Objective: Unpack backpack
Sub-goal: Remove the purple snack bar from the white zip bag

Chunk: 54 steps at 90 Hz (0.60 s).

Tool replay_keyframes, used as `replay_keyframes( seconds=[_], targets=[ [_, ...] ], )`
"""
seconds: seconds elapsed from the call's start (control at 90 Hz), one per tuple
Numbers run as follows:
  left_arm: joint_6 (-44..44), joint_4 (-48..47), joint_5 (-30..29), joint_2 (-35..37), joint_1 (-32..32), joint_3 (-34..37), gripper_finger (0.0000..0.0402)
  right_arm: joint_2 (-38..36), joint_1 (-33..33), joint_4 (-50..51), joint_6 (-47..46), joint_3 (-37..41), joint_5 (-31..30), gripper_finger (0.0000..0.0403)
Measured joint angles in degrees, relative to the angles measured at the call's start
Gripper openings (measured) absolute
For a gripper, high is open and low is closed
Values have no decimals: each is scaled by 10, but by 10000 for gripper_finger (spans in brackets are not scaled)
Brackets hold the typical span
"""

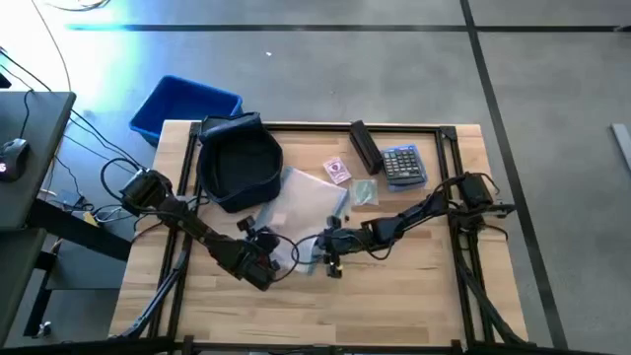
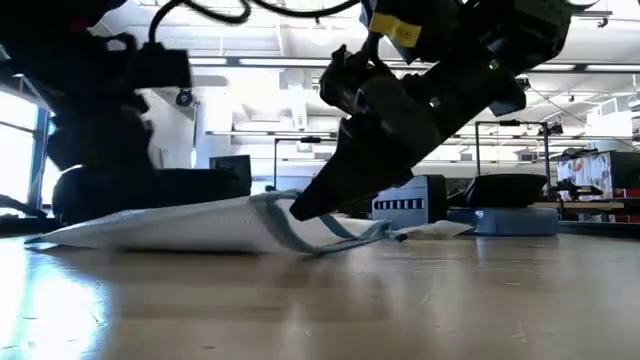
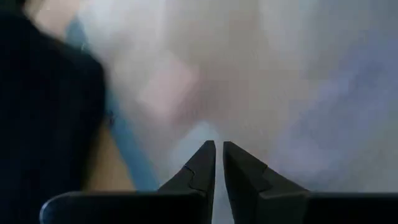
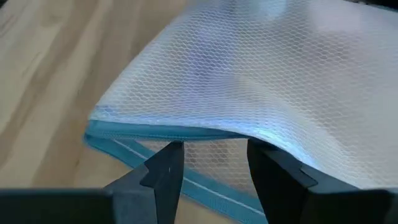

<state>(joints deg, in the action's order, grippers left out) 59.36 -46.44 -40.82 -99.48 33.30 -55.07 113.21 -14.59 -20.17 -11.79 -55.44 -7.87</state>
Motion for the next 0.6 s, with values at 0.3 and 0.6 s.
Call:
replay_keyframes(
  seconds=[0.3,0.6],
  targets=[
    [105,-50,46,1,8,29,11,34,-16,-48,29,0,23,163],
    [72,32,93,2,-2,69,6,62,-15,-45,19,-38,19,167]
  ],
)
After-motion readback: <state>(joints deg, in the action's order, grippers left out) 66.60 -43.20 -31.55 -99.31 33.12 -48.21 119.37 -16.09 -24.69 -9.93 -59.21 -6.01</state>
